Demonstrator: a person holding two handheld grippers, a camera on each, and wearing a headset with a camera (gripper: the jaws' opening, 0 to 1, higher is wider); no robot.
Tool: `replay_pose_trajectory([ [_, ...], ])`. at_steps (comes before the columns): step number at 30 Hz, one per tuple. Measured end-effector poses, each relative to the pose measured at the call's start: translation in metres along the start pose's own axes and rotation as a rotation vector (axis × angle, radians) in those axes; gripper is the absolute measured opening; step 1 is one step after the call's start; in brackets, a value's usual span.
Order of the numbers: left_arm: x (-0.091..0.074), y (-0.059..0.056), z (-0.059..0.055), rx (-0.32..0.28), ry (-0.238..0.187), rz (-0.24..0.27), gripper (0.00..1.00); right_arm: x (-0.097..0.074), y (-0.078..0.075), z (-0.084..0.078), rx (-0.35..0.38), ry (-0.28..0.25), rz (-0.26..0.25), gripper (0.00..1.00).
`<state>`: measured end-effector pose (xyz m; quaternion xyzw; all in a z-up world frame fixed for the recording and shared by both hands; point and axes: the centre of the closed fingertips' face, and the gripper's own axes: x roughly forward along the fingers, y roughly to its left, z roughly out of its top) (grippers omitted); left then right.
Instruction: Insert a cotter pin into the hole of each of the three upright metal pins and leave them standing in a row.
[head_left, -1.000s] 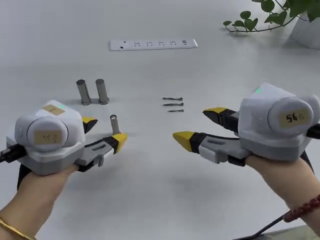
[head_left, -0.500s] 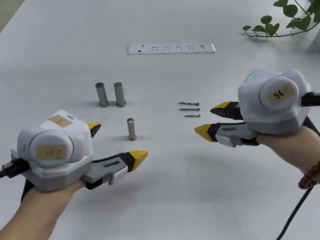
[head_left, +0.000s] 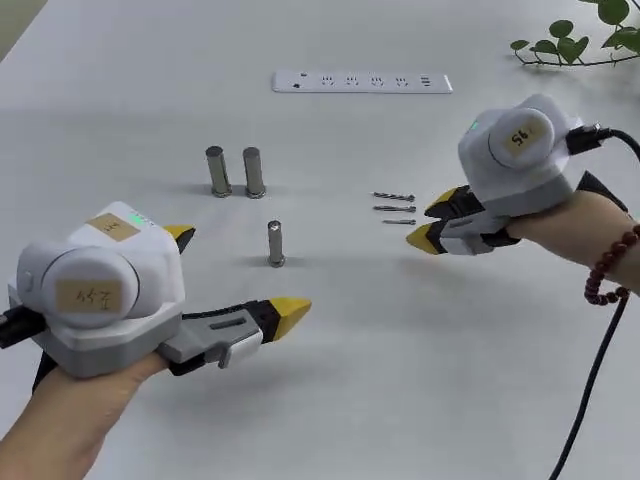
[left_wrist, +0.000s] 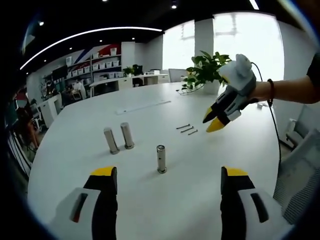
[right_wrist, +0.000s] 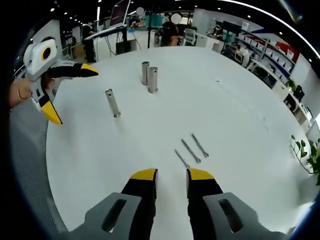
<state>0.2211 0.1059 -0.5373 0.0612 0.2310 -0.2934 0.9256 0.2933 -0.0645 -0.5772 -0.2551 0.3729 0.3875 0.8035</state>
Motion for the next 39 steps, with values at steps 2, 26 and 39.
replay_pose_trajectory([
  [2,-0.002,0.001,0.0,0.013,0.008,0.004,0.86,0.003,-0.004,-0.001,-0.004,0.02,0.011,0.18],
  [26,-0.008,0.001,-0.012,0.028,0.053,0.007,0.79,0.036,-0.025,-0.01,-0.147,0.143,0.1,0.08],
  [39,-0.009,0.002,-0.013,0.014,0.057,0.009,0.78,0.04,-0.025,-0.011,-0.107,0.142,0.139,0.0],
])
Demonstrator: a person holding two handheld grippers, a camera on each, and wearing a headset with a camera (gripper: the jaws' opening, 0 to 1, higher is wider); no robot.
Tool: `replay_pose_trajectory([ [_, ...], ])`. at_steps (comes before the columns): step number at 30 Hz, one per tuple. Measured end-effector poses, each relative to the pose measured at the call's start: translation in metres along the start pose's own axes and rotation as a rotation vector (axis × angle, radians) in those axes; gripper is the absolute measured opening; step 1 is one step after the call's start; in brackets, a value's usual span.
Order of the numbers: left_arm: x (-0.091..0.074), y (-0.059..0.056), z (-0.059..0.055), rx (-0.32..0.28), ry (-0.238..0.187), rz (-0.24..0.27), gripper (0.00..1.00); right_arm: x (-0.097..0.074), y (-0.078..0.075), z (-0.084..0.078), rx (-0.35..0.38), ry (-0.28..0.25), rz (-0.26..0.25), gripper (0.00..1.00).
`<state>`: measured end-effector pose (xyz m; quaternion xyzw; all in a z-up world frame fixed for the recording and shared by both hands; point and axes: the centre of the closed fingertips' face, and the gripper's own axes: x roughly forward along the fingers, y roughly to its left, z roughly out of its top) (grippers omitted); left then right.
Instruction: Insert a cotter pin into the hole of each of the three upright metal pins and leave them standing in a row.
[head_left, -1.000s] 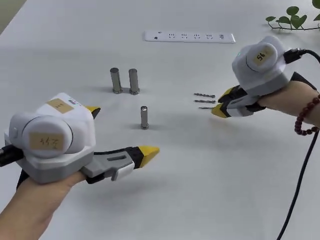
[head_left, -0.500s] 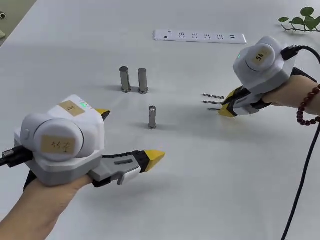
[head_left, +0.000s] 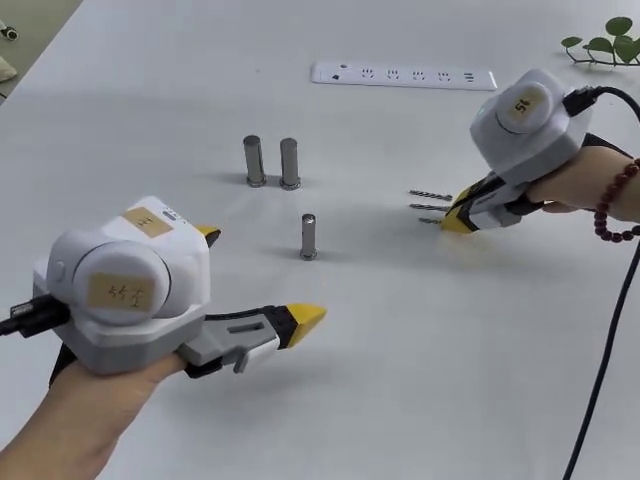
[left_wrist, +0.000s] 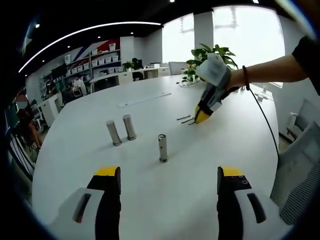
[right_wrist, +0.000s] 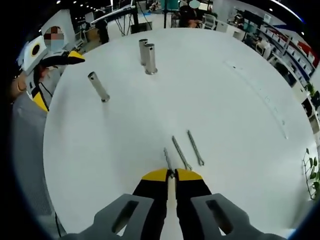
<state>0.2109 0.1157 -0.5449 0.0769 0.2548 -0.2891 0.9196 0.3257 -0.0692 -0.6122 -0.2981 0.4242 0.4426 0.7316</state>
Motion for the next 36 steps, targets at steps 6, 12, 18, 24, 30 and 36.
replay_pose_trajectory([
  [6,-0.001,-0.002,0.0,-0.008,0.002,-0.004,0.78,0.0,0.002,0.001,-0.049,0.007,-0.009,0.0],
  [12,-0.003,-0.002,-0.002,-0.002,0.013,-0.009,0.78,-0.001,0.016,0.005,-0.079,-0.046,0.034,0.0],
  [18,-0.004,-0.003,-0.001,-0.003,0.014,-0.017,0.77,-0.003,0.017,0.008,-0.129,-0.034,0.015,0.0],
  [24,-0.006,-0.005,0.003,-0.045,-0.006,-0.039,0.72,-0.009,0.027,0.023,-0.177,-0.092,0.012,0.0],
  [30,-0.006,-0.005,0.004,-0.047,0.0,-0.047,0.67,-0.021,0.047,0.045,-0.289,-0.172,0.015,0.0],
  [36,-0.004,-0.01,0.013,-0.1,-0.027,-0.078,0.59,-0.029,0.075,0.058,-0.361,-0.232,0.053,0.0],
])
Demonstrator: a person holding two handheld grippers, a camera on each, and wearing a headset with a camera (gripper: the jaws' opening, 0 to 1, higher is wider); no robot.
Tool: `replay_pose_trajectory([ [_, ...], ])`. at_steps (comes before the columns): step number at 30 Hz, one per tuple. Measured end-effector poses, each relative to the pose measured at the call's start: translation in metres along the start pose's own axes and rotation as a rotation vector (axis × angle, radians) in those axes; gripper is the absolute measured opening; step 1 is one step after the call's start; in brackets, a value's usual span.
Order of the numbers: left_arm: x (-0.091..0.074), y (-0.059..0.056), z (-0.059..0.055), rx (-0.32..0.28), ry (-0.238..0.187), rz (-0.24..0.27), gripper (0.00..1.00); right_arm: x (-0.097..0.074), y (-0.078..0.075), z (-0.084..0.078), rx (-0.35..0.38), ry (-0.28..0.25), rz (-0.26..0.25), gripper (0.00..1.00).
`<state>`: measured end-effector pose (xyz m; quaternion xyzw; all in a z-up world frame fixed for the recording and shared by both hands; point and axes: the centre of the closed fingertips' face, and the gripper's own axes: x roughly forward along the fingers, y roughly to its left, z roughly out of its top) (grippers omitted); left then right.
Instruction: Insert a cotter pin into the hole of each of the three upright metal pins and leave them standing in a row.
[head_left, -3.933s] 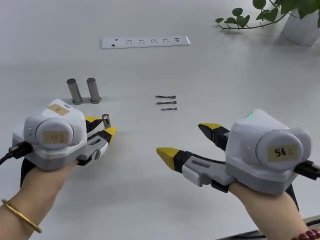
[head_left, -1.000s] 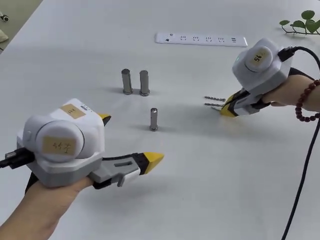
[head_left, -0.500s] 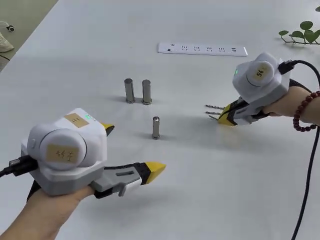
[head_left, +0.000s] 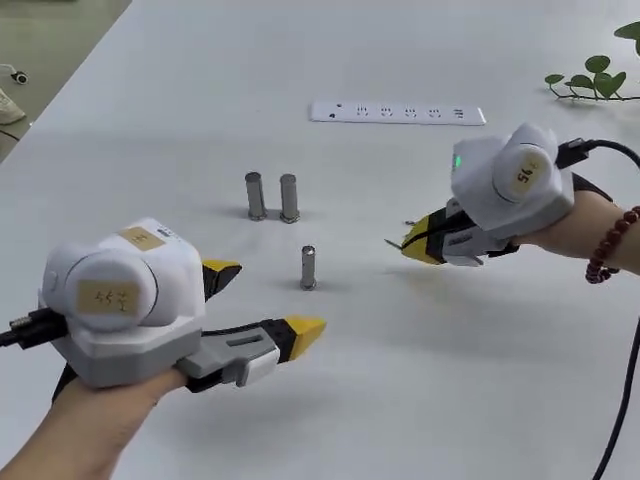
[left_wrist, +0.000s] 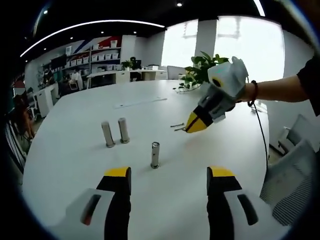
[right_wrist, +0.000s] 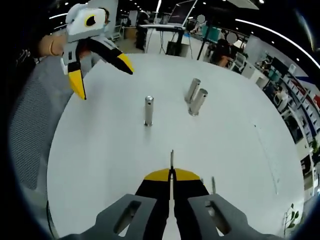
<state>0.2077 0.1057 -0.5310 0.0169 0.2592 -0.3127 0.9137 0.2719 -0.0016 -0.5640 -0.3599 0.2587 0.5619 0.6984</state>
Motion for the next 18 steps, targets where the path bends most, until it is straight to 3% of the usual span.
replay_pose_trajectory([
  [6,0.002,-0.004,0.003,-0.013,-0.002,-0.014,0.52,0.001,0.019,0.021,-0.054,-0.069,0.046,0.0],
  [13,0.002,-0.009,0.005,-0.044,-0.005,-0.039,0.45,-0.004,0.043,0.047,-0.123,-0.113,0.078,0.0],
  [18,0.001,-0.011,0.006,-0.071,-0.012,-0.059,0.4,-0.003,0.047,0.056,-0.161,-0.135,0.086,0.0],
])
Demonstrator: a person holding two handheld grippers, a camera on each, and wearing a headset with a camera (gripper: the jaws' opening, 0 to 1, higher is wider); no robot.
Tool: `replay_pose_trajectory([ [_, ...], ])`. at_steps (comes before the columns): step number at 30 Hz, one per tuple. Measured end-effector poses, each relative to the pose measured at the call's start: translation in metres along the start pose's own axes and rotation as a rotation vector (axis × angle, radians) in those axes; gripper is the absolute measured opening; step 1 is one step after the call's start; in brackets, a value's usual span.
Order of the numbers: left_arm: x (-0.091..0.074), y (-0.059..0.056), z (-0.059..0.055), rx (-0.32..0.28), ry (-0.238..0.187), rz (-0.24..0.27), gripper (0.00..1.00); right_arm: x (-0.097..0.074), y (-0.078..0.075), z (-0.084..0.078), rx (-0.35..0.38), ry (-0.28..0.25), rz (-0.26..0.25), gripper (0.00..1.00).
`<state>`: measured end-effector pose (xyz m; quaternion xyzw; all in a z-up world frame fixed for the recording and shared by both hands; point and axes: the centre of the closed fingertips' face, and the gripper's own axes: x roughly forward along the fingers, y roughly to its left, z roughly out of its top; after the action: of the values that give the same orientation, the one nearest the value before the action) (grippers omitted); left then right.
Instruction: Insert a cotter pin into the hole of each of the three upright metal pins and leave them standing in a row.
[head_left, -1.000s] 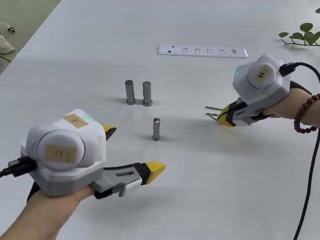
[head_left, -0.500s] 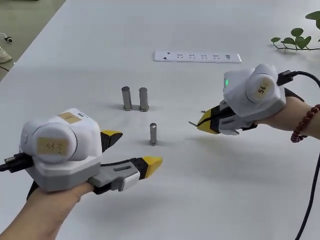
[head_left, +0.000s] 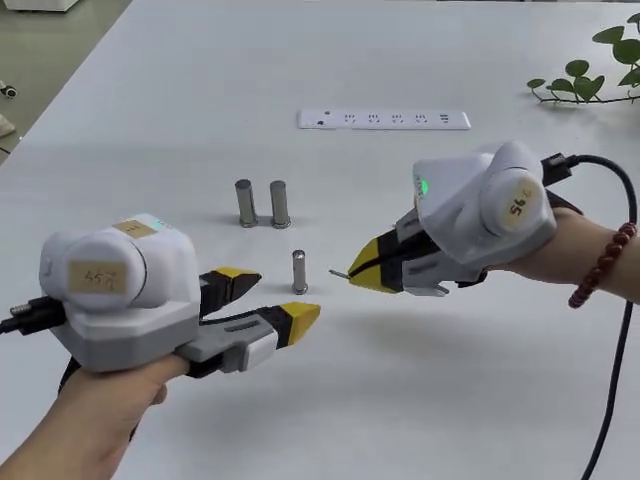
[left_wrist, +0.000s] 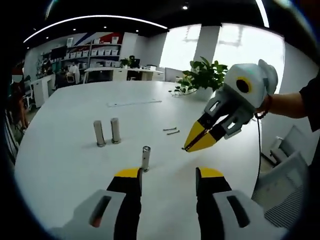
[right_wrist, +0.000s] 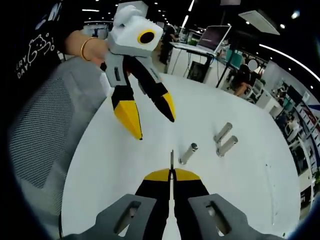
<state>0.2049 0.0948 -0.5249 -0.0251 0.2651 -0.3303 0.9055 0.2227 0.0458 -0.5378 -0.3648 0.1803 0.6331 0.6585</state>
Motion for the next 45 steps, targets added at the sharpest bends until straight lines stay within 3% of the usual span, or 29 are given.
replay_pose_trajectory([
  [13,0.002,-0.019,0.006,-0.067,-0.015,-0.085,0.22,-0.001,0.018,0.02,-0.114,-0.018,0.014,0.0],
  [27,0.006,-0.033,0.005,-0.137,-0.008,-0.142,0.08,0.0,0.027,0.028,-0.115,-0.034,0.031,0.0],
  [37,0.006,-0.031,0.008,-0.181,-0.028,-0.133,0.0,-0.002,0.028,0.031,-0.115,-0.043,0.028,0.0],
  [45,0.004,-0.031,0.007,-0.22,-0.036,-0.138,0.0,-0.002,0.029,0.033,-0.126,-0.045,0.022,0.0],
])
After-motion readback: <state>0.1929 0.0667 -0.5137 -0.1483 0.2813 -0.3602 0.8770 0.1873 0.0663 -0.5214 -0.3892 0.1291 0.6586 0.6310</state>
